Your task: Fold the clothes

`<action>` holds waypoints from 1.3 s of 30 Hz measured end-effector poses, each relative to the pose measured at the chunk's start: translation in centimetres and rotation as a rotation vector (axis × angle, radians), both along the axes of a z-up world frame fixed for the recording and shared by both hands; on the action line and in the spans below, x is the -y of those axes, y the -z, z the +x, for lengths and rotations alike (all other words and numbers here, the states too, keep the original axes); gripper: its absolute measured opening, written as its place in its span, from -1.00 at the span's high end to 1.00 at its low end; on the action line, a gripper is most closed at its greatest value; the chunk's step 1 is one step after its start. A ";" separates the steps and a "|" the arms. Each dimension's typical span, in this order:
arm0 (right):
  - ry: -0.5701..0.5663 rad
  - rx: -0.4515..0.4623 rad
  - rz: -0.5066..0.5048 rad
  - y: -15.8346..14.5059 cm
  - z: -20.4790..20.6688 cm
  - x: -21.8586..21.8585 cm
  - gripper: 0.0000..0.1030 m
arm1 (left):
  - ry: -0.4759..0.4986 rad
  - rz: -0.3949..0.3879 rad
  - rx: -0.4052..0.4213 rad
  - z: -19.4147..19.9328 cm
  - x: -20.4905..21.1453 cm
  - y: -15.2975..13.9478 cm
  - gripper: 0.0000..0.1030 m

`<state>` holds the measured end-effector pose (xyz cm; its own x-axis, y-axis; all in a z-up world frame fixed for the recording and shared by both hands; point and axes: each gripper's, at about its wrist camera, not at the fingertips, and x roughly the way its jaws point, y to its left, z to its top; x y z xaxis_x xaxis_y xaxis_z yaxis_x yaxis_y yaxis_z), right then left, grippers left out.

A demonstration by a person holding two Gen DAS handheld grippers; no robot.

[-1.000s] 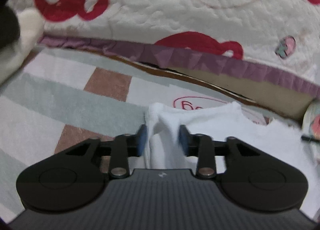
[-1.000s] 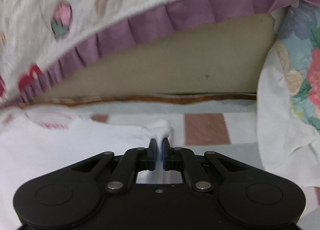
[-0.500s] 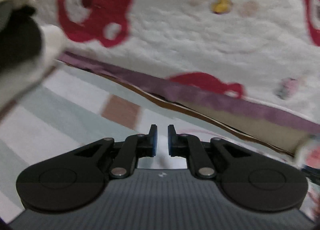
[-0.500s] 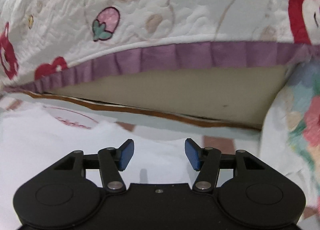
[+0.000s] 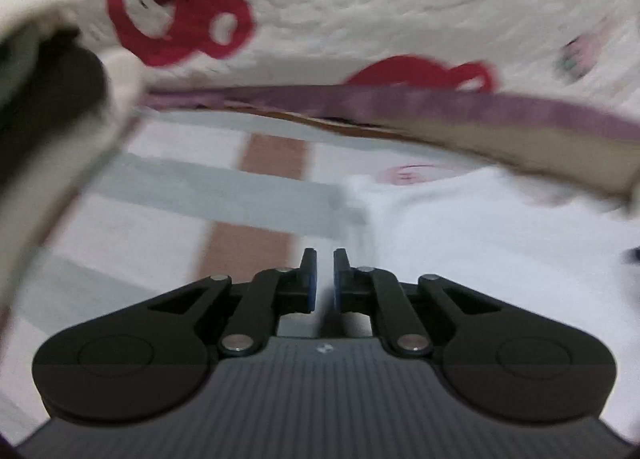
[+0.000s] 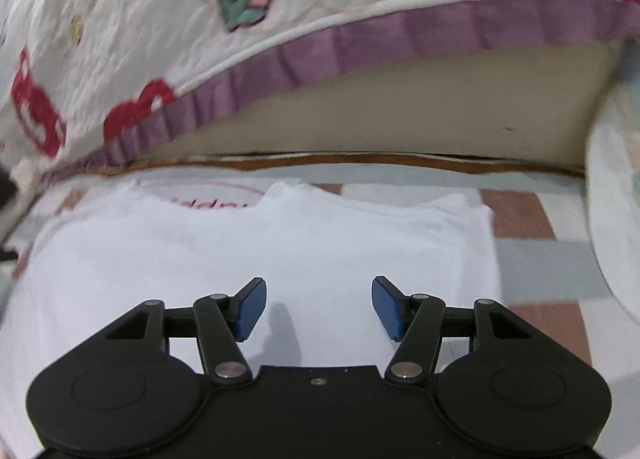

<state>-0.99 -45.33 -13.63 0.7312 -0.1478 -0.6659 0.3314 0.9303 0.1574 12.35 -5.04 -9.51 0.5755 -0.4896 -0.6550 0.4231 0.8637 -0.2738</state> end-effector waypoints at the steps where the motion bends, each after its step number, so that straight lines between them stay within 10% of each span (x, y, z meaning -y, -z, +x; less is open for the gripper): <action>1: 0.007 0.006 0.010 -0.2 -0.7 -0.1 -0.24 | 0.046 -0.026 -0.012 -0.8 0.3 -0.2 0.87; 7: 0.024 -0.018 0.021 0.4 -5.4 -0.3 -0.24 | 0.275 0.022 -0.093 -5.8 3.9 1.1 0.66; 10: 0.058 -0.071 -0.072 1.8 -7.1 0.0 -0.24 | 0.272 0.117 -0.152 -7.1 3.8 2.4 0.66; 18: 0.305 -0.028 -0.053 1.4 -12.8 3.1 -0.32 | 0.203 0.035 -0.215 -8.7 1.7 2.1 0.63; 22: 0.391 0.055 0.186 0.5 -17.4 3.1 -0.33 | 0.203 -0.049 -0.294 -11.3 3.6 1.9 0.63; 29: 0.553 0.116 0.672 4.9 -24.3 2.1 -0.08 | 0.269 0.011 -0.199 -15.3 7.7 0.4 0.61; 34: 0.572 0.178 0.725 6.2 -24.5 1.7 -0.03 | 0.325 0.054 -0.094 -17.0 8.9 1.4 0.33; 39: 0.519 0.223 0.662 6.1 -21.8 1.6 -0.11 | 0.293 0.029 -0.168 -15.8 8.0 2.7 0.33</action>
